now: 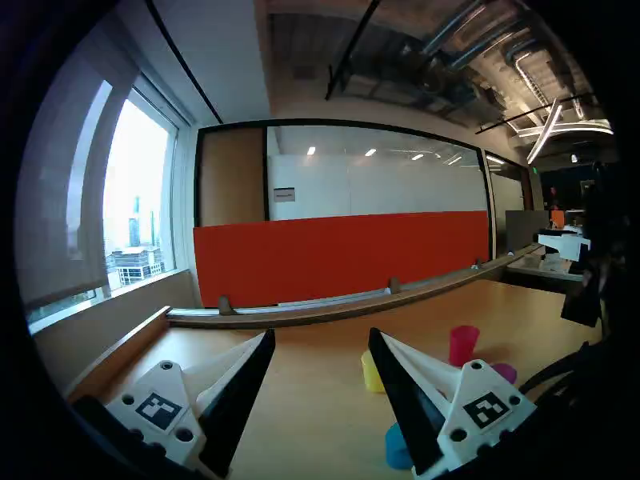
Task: Pour water
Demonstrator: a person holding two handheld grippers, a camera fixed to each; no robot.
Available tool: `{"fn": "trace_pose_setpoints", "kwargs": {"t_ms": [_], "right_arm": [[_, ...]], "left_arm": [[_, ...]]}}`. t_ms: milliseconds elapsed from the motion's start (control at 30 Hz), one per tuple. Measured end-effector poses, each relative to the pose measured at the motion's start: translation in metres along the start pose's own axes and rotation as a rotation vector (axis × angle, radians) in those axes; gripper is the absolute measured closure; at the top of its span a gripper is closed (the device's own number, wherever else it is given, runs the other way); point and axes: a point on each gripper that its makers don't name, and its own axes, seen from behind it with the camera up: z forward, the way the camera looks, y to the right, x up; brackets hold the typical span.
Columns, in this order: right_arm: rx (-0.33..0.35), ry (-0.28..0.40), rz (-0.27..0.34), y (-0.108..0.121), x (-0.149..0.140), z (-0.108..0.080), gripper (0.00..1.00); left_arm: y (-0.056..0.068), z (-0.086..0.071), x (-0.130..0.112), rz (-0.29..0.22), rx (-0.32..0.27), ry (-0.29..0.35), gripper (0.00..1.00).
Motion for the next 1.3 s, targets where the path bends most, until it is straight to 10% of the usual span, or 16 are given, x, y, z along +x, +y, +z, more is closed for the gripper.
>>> {"fn": "trace_pose_setpoints", "kwargs": {"t_ms": [400,1300], "right_arm": [[-0.075,-0.011,0.003,0.020,-0.017,-0.010,0.00],[-0.087,-0.002,0.055,0.033,-0.016,-0.016,0.00]], "left_arm": [[-0.005,0.002,0.002,-0.102,0.054,0.042,0.14],[-0.021,-0.006,-0.019,-0.040,0.191,0.082,0.14]]}}
